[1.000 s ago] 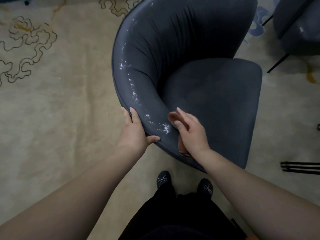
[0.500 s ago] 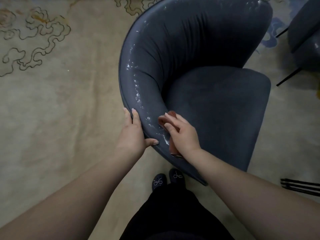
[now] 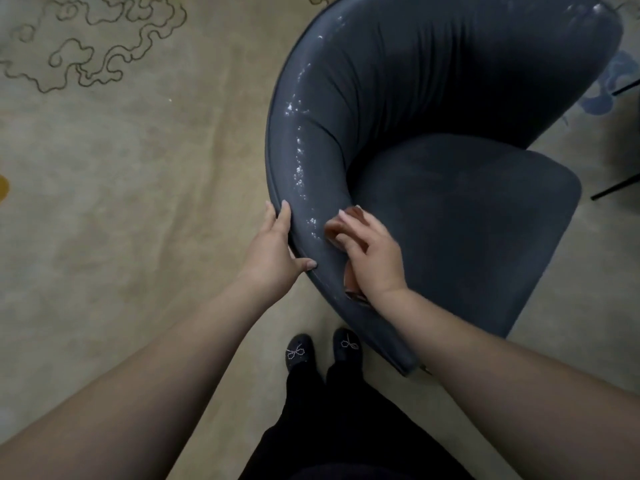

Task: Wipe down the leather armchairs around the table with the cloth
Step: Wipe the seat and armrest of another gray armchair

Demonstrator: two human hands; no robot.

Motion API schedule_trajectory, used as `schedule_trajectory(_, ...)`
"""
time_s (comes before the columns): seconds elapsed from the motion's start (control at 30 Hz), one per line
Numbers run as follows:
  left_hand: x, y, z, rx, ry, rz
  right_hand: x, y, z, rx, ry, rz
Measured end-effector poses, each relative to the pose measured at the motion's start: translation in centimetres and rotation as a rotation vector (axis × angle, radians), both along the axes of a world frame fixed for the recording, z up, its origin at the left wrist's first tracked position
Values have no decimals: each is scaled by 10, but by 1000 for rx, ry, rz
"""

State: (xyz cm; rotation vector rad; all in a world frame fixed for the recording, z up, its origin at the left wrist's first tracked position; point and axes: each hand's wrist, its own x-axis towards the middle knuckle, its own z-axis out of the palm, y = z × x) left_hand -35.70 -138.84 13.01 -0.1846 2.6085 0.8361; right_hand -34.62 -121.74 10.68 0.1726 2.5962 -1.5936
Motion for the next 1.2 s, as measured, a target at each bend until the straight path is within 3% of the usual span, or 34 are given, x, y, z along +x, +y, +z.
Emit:
schedule_trajectory(0.27,-3,3,-3,-39,-4,-3,50,17,1,176,138,234)
schedule_trajectory(0.5,-4,4,-1,-53,-29,-8,1,8,2,1,31,-95)
schedule_trajectory(0.73,-4,4,2,-53,-23,-12,70,28,4,244,197,300)
schedule_trajectory(0.9,-4,5,3,-68,-13,-15,18,2,2,174,95,178)
schedule_trajectory(1.07,-4,5,3,-60,-25,-20,82,37,-1,259,279,379)
schedule_trajectory(1.2,-4,4,3,-37,-22,-7,85,31,-2,327,341,339)
